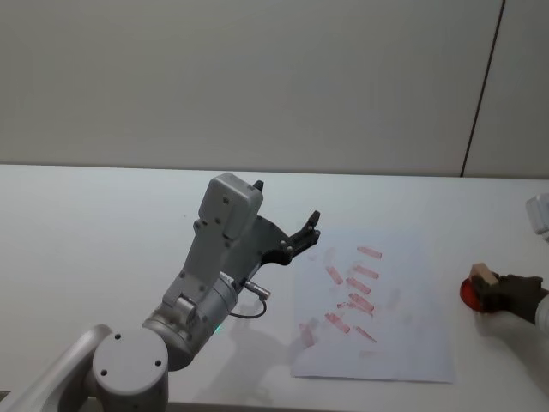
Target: Use the one hand to pick up the stamp and affix it onto the A4 paper.
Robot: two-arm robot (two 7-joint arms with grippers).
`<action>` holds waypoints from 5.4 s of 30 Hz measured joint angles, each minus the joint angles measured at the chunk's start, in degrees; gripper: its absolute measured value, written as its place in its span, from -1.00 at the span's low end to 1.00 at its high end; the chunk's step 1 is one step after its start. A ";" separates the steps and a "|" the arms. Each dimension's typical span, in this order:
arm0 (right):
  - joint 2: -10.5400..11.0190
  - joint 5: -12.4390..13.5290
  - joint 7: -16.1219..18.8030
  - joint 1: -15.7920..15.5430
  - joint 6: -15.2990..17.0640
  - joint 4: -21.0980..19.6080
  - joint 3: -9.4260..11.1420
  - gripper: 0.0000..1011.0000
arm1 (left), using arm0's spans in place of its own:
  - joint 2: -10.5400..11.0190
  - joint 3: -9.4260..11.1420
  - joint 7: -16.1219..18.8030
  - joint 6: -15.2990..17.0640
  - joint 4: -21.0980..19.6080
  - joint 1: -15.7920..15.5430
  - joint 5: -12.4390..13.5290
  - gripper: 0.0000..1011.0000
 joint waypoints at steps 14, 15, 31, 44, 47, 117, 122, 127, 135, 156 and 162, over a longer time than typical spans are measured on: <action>-0.20 -0.19 -0.45 -0.42 0.71 -0.65 -0.35 -0.57 | 0.00 0.00 0.00 0.00 0.00 0.00 0.00 0.98; -0.21 -0.23 -0.51 -0.47 0.83 -0.76 -0.37 -0.57 | 0.00 0.00 0.00 0.00 0.00 0.00 0.00 0.98; -0.28 -0.59 -1.28 -0.99 1.82 -1.01 -0.56 -0.57 | 0.00 0.00 0.00 0.00 0.00 0.00 0.00 0.98; -0.46 -0.82 -1.61 -0.99 1.83 -0.79 -0.64 -0.57 | 0.00 0.00 0.00 0.00 0.00 0.00 0.00 0.98; -0.54 -0.86 -1.73 -0.86 1.59 -0.73 -0.62 -0.57 | 0.00 0.00 0.00 0.00 0.00 0.00 0.00 0.98; -0.71 -9.65 20.76 6.14 9.97 -6.78 -4.38 -0.57 | 0.00 0.00 0.00 0.00 0.00 0.00 0.00 0.98; -0.50 -9.38 21.64 5.81 7.99 -6.80 -4.58 -0.57 | 0.00 0.00 0.00 0.00 0.00 0.00 0.00 0.98; -0.47 -8.98 22.02 5.67 7.08 -6.78 -4.79 -0.57 | 0.00 0.00 0.00 0.00 0.00 0.00 0.00 0.98; -0.60 -8.95 21.76 5.62 6.69 -6.52 -5.20 -0.57 | 0.00 0.00 0.00 0.00 0.00 0.00 0.00 0.98; -2.71 -7.94 11.52 6.05 11.91 -5.73 -5.91 -0.57 | 0.00 0.00 0.00 0.00 0.00 0.00 0.00 0.98; -3.52 -6.36 8.25 6.04 13.26 -5.24 -5.92 -0.57 | 0.00 0.00 0.00 0.00 0.00 0.00 0.00 0.98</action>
